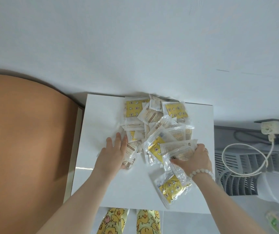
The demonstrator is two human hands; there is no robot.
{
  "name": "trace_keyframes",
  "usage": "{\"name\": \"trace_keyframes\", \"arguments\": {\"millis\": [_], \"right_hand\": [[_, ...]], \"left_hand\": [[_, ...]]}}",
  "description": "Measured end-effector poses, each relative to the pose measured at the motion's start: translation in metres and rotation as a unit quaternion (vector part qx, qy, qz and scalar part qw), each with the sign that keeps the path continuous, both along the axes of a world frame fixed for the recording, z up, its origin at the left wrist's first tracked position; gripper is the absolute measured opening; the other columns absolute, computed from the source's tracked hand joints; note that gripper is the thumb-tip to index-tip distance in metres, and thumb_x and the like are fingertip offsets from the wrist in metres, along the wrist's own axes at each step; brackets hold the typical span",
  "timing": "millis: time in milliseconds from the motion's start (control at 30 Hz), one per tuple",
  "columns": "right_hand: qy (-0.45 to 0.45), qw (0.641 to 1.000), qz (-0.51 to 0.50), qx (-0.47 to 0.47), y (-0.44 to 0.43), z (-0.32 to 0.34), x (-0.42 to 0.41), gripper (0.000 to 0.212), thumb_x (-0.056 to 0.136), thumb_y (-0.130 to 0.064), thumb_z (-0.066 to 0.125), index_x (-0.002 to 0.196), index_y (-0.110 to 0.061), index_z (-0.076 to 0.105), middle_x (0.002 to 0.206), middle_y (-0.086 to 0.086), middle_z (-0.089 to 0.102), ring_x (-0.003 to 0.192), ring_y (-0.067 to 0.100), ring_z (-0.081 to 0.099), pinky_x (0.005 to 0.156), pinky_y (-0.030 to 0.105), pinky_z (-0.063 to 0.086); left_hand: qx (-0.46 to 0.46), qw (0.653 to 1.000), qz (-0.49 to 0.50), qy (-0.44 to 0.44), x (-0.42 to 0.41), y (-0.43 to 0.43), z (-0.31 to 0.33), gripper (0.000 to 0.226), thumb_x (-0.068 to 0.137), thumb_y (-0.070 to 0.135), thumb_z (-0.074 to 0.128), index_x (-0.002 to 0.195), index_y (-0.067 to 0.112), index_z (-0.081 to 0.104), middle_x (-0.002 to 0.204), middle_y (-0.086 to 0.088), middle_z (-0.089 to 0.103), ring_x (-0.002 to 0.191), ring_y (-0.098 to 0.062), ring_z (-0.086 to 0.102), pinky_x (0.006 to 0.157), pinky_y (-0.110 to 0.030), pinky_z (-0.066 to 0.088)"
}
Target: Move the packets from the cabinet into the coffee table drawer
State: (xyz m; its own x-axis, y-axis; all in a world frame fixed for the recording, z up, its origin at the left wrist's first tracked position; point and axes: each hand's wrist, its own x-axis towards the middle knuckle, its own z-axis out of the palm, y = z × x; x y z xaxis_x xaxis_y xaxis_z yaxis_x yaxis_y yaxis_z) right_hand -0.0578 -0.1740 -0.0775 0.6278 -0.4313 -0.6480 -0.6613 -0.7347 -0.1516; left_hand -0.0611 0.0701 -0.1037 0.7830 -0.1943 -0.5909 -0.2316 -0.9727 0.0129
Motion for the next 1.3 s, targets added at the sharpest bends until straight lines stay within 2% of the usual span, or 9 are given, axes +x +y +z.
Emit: {"name": "trace_keyframes", "arguments": {"millis": [100,233,300,500,767,867,933,1100,1300], "right_hand": [[0.001,0.999,-0.028,0.016,-0.002,0.001,-0.004,0.077,0.06,-0.044,0.085,0.112,-0.007,0.042,0.103,0.007,0.052,0.09,0.025,0.054,0.069,0.031,0.042],[-0.003,0.996,-0.074,0.045,-0.004,0.003,-0.007,0.065,0.062,-0.044,0.084,0.104,-0.01,0.046,0.091,0.003,0.053,0.082,0.024,0.052,0.066,0.032,0.045],[-0.004,0.996,-0.08,0.047,-0.004,0.003,-0.009,0.062,0.064,-0.045,0.083,0.102,-0.011,0.047,0.09,0.003,0.054,0.08,0.023,0.053,0.065,0.031,0.045],[0.004,0.993,-0.097,0.063,0.0,0.001,-0.015,0.06,0.066,-0.045,0.081,0.104,-0.012,0.048,0.09,0.001,0.052,0.08,0.021,0.051,0.064,0.031,0.042],[0.006,0.992,-0.111,0.066,0.004,0.005,-0.026,0.059,0.066,-0.051,0.079,0.102,-0.012,0.053,0.088,0.001,0.058,0.078,0.02,0.054,0.062,0.028,0.042],[0.005,0.99,-0.112,0.083,0.007,0.011,-0.026,0.058,0.063,-0.056,0.078,0.099,-0.015,0.058,0.086,-0.001,0.063,0.075,0.017,0.058,0.051,0.024,0.039],[-0.003,0.987,-0.13,0.096,0.007,0.019,-0.025,0.057,0.061,-0.056,0.079,0.097,-0.016,0.06,0.085,-0.001,0.064,0.075,0.017,0.061,0.051,0.023,0.042],[-0.043,0.969,-0.195,0.144,0.008,0.05,-0.015,0.055,0.058,-0.056,0.081,0.093,-0.017,0.064,0.082,-0.001,0.068,0.078,0.019,0.065,0.069,0.033,0.056],[-0.093,0.946,-0.235,0.202,0.002,0.103,0.002,0.05,0.059,-0.05,0.084,0.087,-0.013,0.066,0.08,0.005,0.07,0.077,0.023,0.068,0.071,0.038,0.058]], "left_hand": [[-0.035,0.998,0.021,-0.049,0.001,0.0,0.006,0.104,0.014,0.035,0.096,0.11,0.009,0.065,0.098,-0.017,0.066,0.062,-0.031,0.06,0.036,-0.025,0.044],[-0.074,0.984,0.156,-0.033,-0.007,-0.005,0.015,0.074,0.078,0.03,0.075,0.139,0.028,0.034,0.134,-0.012,0.036,0.115,-0.028,0.045,0.089,-0.031,0.044],[-0.07,0.973,0.221,-0.016,-0.01,-0.009,0.016,0.068,0.085,0.029,0.068,0.142,0.031,0.032,0.132,-0.01,0.037,0.122,-0.025,0.039,0.097,-0.028,0.038],[-0.1,0.926,0.363,-0.02,-0.004,-0.009,0.018,0.041,0.083,0.034,0.068,0.122,0.032,0.058,0.107,0.003,0.067,0.109,-0.024,0.048,0.087,-0.03,0.039],[-0.092,0.907,0.41,-0.017,-0.006,0.002,0.033,0.041,0.078,0.048,0.07,0.103,0.015,0.067,0.113,-0.003,0.051,0.109,-0.024,0.049,0.082,-0.035,0.041],[-0.097,0.905,0.412,-0.04,-0.006,-0.003,0.047,0.049,0.078,0.054,0.065,0.062,0.011,0.049,0.079,-0.005,0.057,0.087,-0.027,0.057,0.067,-0.033,0.041],[-0.118,0.891,0.436,-0.043,-0.006,-0.009,0.061,0.056,0.08,0.057,0.062,0.052,0.013,0.041,0.057,-0.002,0.05,0.067,-0.025,0.054,0.054,-0.029,0.035],[-0.199,0.852,0.481,-0.048,0.004,-0.023,0.096,0.045,0.082,0.049,0.065,0.056,0.014,0.052,0.055,0.0,0.054,0.054,-0.012,0.05,0.046,-0.023,0.031],[-0.349,0.802,0.484,-0.019,0.021,-0.041,0.145,0.006,0.083,0.029,0.069,0.084,0.026,0.064,0.071,0.016,0.062,0.066,0.002,0.056,0.048,-0.009,0.035]]}}
